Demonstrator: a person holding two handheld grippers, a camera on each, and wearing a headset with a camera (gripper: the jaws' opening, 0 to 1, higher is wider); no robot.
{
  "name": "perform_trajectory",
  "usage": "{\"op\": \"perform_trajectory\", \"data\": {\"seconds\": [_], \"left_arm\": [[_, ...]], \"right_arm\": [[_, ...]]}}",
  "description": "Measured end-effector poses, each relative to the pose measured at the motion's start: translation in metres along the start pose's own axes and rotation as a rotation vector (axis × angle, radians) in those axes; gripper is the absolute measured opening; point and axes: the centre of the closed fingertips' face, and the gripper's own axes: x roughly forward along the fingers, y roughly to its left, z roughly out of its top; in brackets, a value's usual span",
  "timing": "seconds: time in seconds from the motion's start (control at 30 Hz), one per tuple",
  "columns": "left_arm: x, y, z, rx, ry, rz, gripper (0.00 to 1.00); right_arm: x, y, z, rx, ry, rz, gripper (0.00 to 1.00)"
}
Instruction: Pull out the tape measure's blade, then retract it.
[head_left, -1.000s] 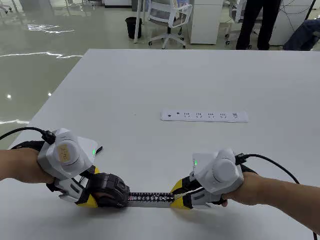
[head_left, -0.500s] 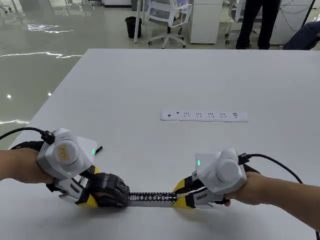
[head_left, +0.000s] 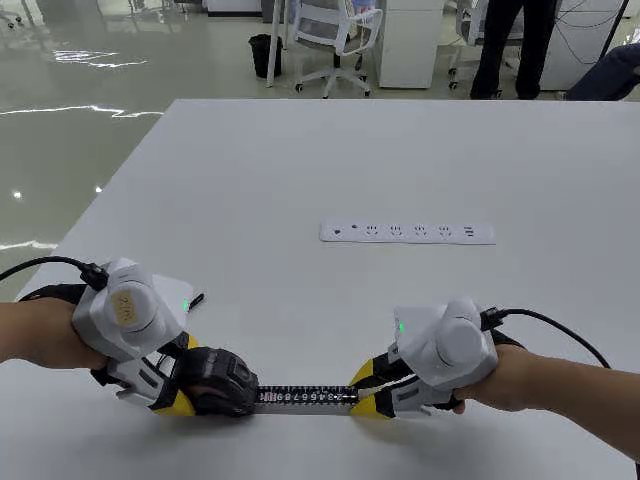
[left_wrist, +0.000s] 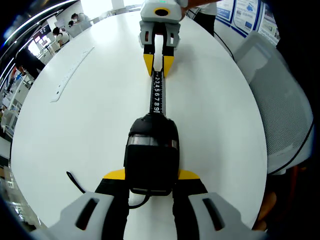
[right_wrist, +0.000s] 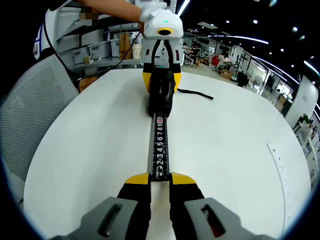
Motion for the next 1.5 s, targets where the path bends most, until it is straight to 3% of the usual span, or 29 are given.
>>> {"op": "perform_trajectory", "data": {"seconds": [1.5], "left_arm": [[0.0009,0.0002,-0.0001,0.002,0.001,0.003,0.28]], "right_arm": [[-0.0096,0.0011,-0.0098,-0.005,0.011,-0.006,0.12]]}}
